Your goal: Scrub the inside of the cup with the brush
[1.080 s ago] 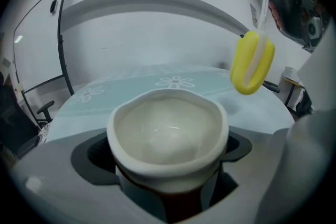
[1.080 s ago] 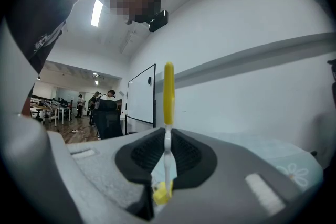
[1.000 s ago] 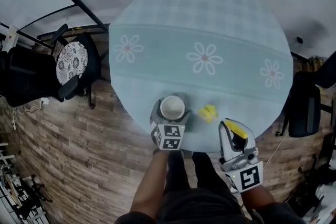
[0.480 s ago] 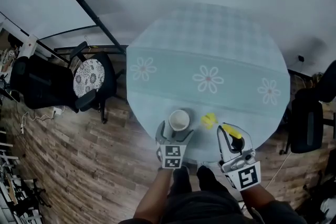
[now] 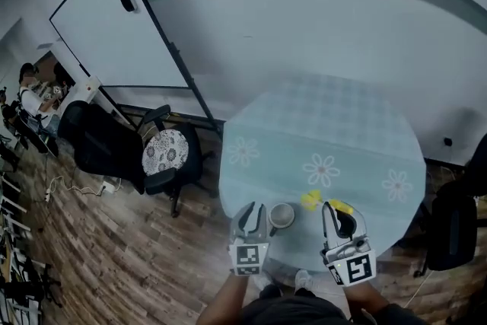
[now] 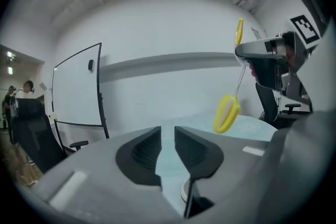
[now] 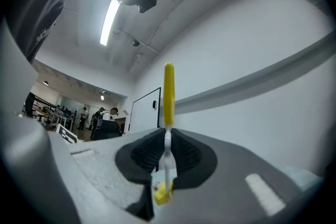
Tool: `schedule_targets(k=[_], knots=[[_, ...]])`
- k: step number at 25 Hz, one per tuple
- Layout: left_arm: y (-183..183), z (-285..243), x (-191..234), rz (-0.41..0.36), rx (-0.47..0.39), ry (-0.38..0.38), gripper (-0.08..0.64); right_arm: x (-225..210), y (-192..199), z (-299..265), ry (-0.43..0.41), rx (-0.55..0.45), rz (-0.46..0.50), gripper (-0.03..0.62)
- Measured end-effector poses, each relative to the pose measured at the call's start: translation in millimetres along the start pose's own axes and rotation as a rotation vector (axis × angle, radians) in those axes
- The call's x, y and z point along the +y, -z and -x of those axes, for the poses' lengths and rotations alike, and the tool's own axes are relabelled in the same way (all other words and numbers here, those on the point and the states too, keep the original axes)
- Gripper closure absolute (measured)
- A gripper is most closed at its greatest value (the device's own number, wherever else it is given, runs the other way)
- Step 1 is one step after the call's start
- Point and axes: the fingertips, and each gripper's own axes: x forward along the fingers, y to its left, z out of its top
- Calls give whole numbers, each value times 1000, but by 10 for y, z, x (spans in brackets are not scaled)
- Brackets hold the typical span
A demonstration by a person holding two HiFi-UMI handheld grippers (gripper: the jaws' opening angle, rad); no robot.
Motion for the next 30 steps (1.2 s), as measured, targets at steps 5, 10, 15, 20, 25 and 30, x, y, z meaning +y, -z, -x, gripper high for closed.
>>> schedule_targets(k=[5,10,15,20,25,30], knots=[[-302,183,169,-9,-29,2,554,203,-204,-36,-31,-28,29,554],[-577,313,238,45,-70,35,554,302,-389,-85,-57,-46,50,554],[-807,473,194,32,-137,75,553,419,-534,-107,-72,-76,73,555],[-904,544,191,24,-170,56,552,419,-502,-114,-72,-69,51,555],[-913,616,268,36,-182,25,552,449,-503,-142,-71,-69,28,555],[-902,683,312,41,-188,8,552,492,-552,-140,-69,-82,-14,555]])
